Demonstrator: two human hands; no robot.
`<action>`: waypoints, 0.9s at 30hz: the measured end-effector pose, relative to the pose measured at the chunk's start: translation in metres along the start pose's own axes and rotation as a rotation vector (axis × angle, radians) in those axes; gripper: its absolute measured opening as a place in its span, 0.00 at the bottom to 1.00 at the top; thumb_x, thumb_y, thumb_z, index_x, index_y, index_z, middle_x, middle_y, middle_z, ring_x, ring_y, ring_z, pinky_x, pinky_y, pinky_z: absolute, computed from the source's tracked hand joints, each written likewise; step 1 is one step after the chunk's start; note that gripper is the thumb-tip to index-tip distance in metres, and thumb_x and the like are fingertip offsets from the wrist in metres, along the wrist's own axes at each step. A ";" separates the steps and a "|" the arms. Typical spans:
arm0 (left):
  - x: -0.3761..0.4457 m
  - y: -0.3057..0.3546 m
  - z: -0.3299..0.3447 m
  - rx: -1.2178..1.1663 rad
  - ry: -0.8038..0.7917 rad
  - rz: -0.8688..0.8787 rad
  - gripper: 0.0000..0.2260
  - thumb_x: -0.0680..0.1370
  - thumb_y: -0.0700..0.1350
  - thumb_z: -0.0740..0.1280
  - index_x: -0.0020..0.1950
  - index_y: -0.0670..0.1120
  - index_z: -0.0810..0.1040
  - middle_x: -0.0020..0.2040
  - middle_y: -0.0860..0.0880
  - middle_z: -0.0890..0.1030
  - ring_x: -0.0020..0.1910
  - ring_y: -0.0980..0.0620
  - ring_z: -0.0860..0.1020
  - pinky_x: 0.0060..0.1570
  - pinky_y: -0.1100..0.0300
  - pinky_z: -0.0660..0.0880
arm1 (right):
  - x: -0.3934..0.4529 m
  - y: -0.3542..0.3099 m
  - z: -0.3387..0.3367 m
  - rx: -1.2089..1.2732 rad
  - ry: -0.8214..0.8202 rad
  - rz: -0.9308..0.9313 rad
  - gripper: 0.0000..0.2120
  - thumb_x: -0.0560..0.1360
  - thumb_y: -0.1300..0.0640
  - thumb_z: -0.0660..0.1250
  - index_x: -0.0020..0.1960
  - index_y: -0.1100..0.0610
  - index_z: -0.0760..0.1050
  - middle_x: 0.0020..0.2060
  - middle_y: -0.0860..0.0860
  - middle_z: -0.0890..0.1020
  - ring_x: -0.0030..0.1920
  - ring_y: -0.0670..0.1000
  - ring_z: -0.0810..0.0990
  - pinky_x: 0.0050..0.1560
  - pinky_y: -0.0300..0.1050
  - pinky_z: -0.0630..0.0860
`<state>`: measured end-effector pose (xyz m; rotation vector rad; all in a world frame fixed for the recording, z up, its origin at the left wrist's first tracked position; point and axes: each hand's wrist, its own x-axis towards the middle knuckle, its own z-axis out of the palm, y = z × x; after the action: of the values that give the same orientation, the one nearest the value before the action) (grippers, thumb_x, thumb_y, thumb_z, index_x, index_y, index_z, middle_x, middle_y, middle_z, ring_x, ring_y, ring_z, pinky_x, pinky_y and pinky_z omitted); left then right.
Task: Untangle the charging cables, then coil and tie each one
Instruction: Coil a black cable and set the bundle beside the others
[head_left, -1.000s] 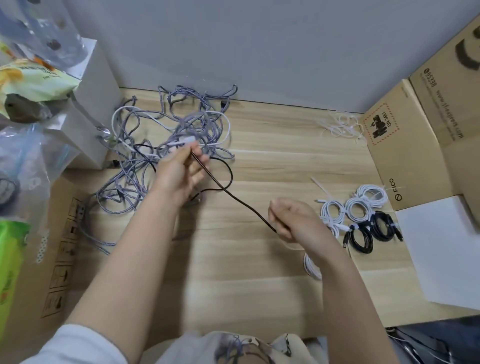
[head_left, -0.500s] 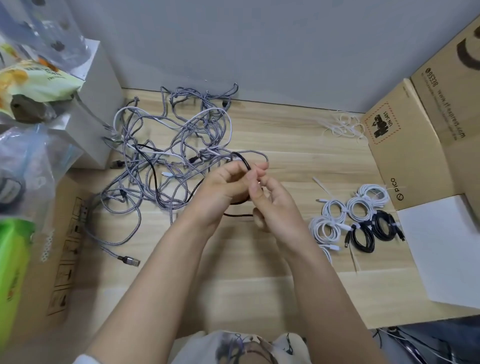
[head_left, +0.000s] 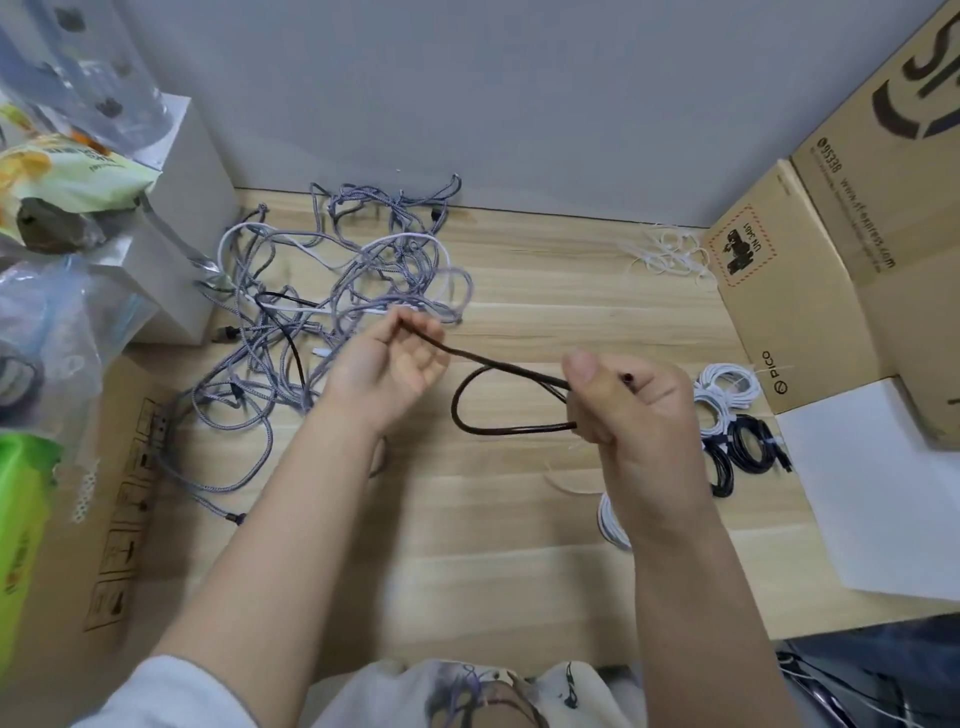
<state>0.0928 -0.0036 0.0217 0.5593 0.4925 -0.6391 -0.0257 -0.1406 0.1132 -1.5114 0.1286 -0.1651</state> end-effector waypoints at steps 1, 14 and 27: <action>0.004 0.005 -0.004 -0.023 0.016 0.023 0.23 0.82 0.48 0.55 0.28 0.49 0.75 0.27 0.53 0.77 0.28 0.57 0.79 0.32 0.65 0.77 | -0.002 -0.005 -0.002 0.015 -0.004 -0.022 0.20 0.67 0.49 0.66 0.22 0.48 0.59 0.21 0.40 0.59 0.25 0.42 0.56 0.28 0.34 0.57; -0.044 -0.023 0.031 0.626 -0.341 0.248 0.05 0.67 0.49 0.72 0.35 0.48 0.80 0.34 0.55 0.79 0.35 0.59 0.77 0.36 0.68 0.73 | 0.007 0.034 0.010 -0.418 0.064 0.202 0.06 0.72 0.48 0.71 0.44 0.44 0.74 0.27 0.43 0.77 0.29 0.44 0.71 0.37 0.44 0.70; -0.023 -0.025 0.020 0.211 -0.207 -0.018 0.07 0.75 0.44 0.59 0.37 0.48 0.68 0.32 0.52 0.73 0.31 0.57 0.71 0.35 0.67 0.68 | 0.003 0.023 0.017 -0.430 0.025 0.131 0.22 0.71 0.44 0.65 0.23 0.50 0.64 0.23 0.44 0.60 0.27 0.43 0.59 0.31 0.40 0.57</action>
<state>0.0653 -0.0230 0.0422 0.6796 0.2368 -0.7627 -0.0187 -0.1233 0.0915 -1.9226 0.2971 -0.0524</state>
